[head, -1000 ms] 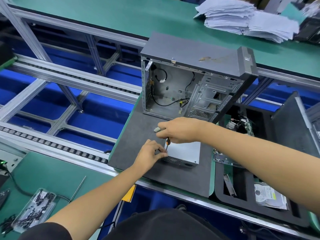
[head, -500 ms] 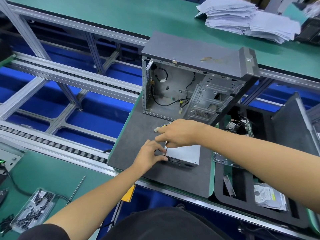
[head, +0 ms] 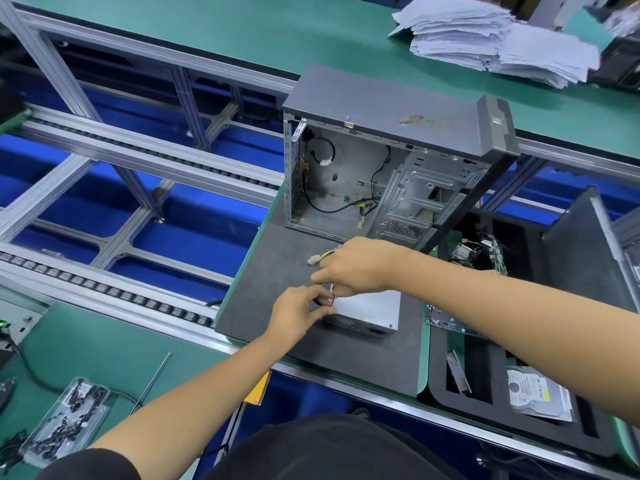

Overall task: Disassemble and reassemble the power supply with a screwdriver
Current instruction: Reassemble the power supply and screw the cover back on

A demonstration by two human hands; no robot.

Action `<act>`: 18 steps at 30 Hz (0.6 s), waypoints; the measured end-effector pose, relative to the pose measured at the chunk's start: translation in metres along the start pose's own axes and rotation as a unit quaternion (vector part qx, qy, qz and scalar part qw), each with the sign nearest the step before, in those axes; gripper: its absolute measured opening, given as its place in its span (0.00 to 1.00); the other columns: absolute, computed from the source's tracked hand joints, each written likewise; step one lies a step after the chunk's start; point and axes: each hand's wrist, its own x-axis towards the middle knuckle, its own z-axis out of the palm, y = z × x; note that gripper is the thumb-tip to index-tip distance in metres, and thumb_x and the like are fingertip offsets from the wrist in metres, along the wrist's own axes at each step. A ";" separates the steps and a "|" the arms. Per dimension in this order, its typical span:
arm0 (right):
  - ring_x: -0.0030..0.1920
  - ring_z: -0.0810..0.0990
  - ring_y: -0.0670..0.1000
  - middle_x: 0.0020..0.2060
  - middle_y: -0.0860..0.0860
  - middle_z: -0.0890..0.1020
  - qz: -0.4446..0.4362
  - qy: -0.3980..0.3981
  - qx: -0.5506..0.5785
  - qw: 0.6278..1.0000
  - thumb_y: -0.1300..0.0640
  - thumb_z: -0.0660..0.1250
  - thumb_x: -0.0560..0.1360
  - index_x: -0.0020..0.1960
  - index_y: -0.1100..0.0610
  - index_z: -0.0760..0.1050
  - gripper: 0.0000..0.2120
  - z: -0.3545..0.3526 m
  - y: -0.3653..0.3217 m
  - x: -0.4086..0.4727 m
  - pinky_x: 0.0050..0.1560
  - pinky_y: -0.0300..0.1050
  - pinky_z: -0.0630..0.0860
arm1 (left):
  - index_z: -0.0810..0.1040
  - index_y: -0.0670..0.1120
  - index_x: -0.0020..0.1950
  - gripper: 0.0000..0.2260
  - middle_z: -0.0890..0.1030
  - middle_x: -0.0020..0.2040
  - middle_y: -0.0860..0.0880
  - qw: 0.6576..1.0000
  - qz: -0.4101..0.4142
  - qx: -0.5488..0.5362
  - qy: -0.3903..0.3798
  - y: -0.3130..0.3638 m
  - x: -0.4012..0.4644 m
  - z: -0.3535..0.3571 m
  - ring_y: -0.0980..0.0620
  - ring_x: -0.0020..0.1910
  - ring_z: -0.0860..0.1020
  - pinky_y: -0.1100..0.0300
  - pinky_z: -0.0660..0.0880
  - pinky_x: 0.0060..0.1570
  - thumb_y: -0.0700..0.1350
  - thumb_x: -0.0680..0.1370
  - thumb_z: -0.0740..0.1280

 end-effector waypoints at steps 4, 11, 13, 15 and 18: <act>0.29 0.70 0.56 0.34 0.48 0.70 0.080 0.002 0.035 0.996 0.46 0.57 0.79 0.50 0.52 0.63 0.09 0.003 -0.005 -0.002 0.29 0.46 0.61 | 0.80 0.62 0.47 0.10 0.82 0.41 0.69 1.000 -0.014 0.001 -0.011 0.001 0.001 -0.001 0.69 0.44 0.79 0.72 0.72 0.40 0.56 0.70 0.79; 0.36 0.76 0.58 0.54 0.52 0.72 -0.029 -0.019 -0.008 0.999 0.55 0.58 0.80 0.55 0.51 0.67 0.05 -0.011 0.001 0.000 0.27 0.45 0.58 | 0.84 0.58 0.49 0.10 0.83 0.40 0.66 0.999 -0.032 0.020 -0.029 -0.001 0.004 0.000 0.67 0.44 0.80 0.66 0.77 0.45 0.56 0.71 0.79; 0.36 0.77 0.57 0.47 0.51 0.78 -0.008 -0.016 -0.049 0.999 0.49 0.55 0.81 0.51 0.52 0.67 0.07 -0.009 -0.001 0.003 0.27 0.45 0.55 | 0.83 0.59 0.48 0.10 0.82 0.39 0.68 0.999 -0.020 0.021 -0.020 -0.002 0.003 -0.001 0.70 0.43 0.79 0.69 0.75 0.43 0.56 0.71 0.78; 0.35 0.76 0.58 0.44 0.51 0.78 0.032 -0.019 -0.047 0.998 0.48 0.53 0.80 0.50 0.52 0.63 0.08 -0.003 -0.005 0.004 0.27 0.46 0.57 | 0.82 0.59 0.47 0.09 0.81 0.38 0.70 1.000 -0.014 0.022 -0.016 -0.002 0.001 -0.002 0.71 0.43 0.79 0.67 0.76 0.42 0.57 0.71 0.78; 0.33 0.74 0.58 0.53 0.52 0.71 0.041 -0.005 0.017 0.999 0.53 0.58 0.76 0.57 0.51 0.63 0.11 -0.004 -0.006 0.001 0.26 0.46 0.63 | 0.82 0.59 0.45 0.07 0.81 0.38 0.68 0.999 -0.006 0.028 -0.020 -0.001 0.001 -0.003 0.68 0.43 0.79 0.64 0.78 0.42 0.58 0.72 0.77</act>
